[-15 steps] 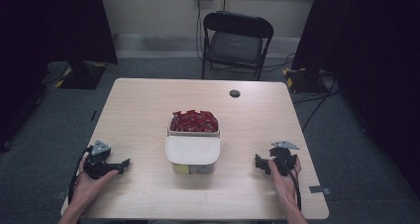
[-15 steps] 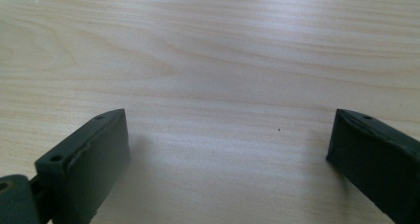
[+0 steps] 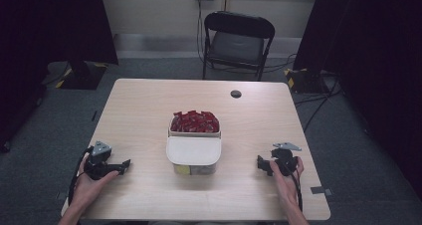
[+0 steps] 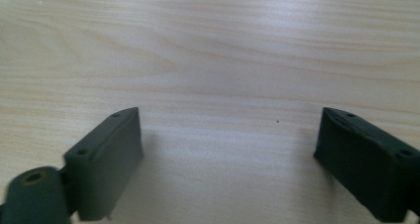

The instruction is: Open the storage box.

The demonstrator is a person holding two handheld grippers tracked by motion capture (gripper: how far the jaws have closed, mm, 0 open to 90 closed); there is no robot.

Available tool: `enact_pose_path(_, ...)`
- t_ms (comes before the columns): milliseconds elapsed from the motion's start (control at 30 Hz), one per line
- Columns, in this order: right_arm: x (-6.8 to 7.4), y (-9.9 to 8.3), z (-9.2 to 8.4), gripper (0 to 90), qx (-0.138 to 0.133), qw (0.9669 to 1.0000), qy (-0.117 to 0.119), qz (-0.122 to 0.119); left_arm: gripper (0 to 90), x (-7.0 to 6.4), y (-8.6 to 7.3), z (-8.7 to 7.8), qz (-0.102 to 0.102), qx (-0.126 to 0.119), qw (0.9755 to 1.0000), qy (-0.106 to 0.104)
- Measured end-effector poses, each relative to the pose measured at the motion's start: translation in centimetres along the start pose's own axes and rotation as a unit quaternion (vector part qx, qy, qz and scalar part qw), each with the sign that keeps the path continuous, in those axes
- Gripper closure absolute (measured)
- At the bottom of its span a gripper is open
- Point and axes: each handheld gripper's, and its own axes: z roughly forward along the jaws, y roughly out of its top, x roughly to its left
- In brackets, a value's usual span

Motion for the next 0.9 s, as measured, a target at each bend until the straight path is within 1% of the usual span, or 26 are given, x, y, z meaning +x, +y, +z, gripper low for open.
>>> enact_pose_path(33,0.0,0.0,-0.1,14.0,-0.001,1.0,0.002,-0.002,12.2,0.0,0.0,0.0,0.0,0.0,1.0,0.0)
enact_pose_path(100,0.0,0.0,-0.2,13.9,0.001,1.0,0.008,-0.003,12.3,0.0,0.0,0.0,0.0,0.0,1.0,0.0)
enact_pose_path(200,0.1,0.1,-0.5,14.3,0.0,0.9997,0.026,0.0,12.2,0.0,0.0,0.0,0.0,0.0,1.0,0.0)
enact_pose_path(233,0.2,0.2,-0.7,14.6,-0.002,0.9997,0.025,0.002,12.3,0.0,0.0,0.0,0.0,0.0,1.0,0.0)
enact_pose_path(300,0.4,0.3,-1.0,15.0,-0.011,0.9992,0.036,0.009,12.2,0.0,0.0,0.0,0.0,0.0,1.0,0.0)
enact_pose_path(433,1.0,0.7,-1.8,16.7,-0.019,0.9983,0.055,0.002,12.2,0.0,0.0,0.0,0.0,0.0,1.0,-0.001)
enact_pose_path(533,1.4,1.0,-2.4,16.3,-0.032,0.9963,0.079,0.004,12.2,0.0,0.0,0.0,0.001,0.0,1.0,-0.002)
enact_pose_path(600,1.8,1.2,-2.8,16.5,-0.04,0.9952,0.089,-0.007,12.2,0.0,0.0,0.0,0.001,0.0,1.0,-0.002)
enact_pose_path(733,2.7,1.5,-3.4,17.7,-0.05,0.9927,0.107,-0.021,12.2,0.0,0.0,0.0,0.001,0.0,1.0,-0.002)
enact_pose_path(833,3.3,1.8,-4.1,17.7,-0.064,0.9897,0.126,-0.025,12.2,0.1,0.0,0.0,0.001,0.0,1.0,-0.002)
enact_pose_path(900,3.7,2.2,-4.6,17.8,-0.069,0.9877,0.136,-0.034,12.2,0.1,0.0,0.0,0.001,0.0,1.0,-0.002)
